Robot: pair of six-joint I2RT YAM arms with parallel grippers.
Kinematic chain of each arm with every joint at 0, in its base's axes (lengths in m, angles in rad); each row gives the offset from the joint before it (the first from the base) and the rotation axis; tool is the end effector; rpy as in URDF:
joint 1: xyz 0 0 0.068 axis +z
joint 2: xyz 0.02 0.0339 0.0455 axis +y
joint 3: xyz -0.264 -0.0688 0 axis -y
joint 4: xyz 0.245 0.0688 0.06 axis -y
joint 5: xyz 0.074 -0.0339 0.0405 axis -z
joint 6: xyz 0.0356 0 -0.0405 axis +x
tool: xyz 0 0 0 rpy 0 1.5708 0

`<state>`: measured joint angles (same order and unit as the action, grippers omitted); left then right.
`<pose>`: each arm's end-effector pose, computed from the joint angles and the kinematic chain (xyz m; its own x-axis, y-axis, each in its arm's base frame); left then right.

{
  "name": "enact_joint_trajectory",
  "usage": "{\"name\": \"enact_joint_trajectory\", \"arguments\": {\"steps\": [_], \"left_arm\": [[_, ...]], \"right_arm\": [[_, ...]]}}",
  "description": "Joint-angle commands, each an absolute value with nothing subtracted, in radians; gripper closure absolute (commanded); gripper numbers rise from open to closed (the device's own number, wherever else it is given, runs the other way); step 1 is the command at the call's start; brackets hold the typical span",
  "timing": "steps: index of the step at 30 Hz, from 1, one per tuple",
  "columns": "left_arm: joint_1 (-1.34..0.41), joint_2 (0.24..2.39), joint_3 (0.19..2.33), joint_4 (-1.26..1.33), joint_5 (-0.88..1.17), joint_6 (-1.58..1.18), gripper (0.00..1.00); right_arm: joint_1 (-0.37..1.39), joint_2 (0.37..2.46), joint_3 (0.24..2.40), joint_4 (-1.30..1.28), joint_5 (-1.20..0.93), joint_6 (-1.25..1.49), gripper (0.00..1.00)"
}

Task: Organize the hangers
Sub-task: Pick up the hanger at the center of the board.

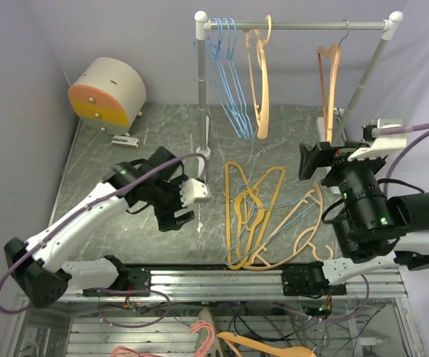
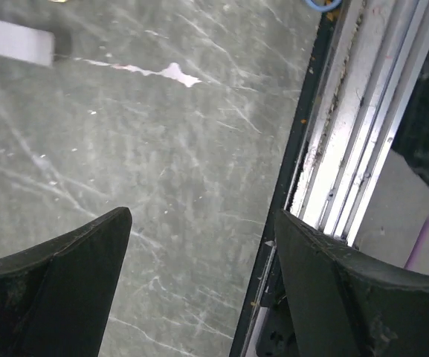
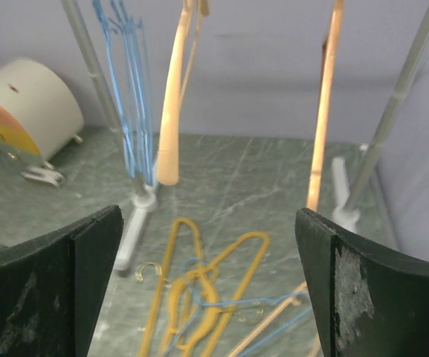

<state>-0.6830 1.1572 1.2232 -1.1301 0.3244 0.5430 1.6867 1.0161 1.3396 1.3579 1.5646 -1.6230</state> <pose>0.1532 -0.1393 0.3371 -0.2096 0.8019 -0.5595 0.9653 0.2608 0.0121 0.0254 0.0895 0.5465 -0.0006 0.0587 -0.9983 -0.1151 0.9916 0.0584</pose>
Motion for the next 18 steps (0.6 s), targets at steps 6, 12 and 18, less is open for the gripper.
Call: {"name": "enact_joint_trajectory", "arguments": {"steps": [6,12,18], "left_arm": [[-0.94,1.33,1.239,-1.019,0.348,0.548,0.08],[-0.977,1.489,1.309,-0.879,0.394,0.476,0.08],[-0.977,1.647,1.342,-0.736,0.461,0.282,0.0]], "right_arm": [[1.864,0.905,1.422,-0.022,1.737,-0.34,0.0],[1.628,0.965,1.327,0.246,1.713,-0.554,0.0],[1.363,1.089,1.11,1.056,1.653,-1.201,0.0]]}}
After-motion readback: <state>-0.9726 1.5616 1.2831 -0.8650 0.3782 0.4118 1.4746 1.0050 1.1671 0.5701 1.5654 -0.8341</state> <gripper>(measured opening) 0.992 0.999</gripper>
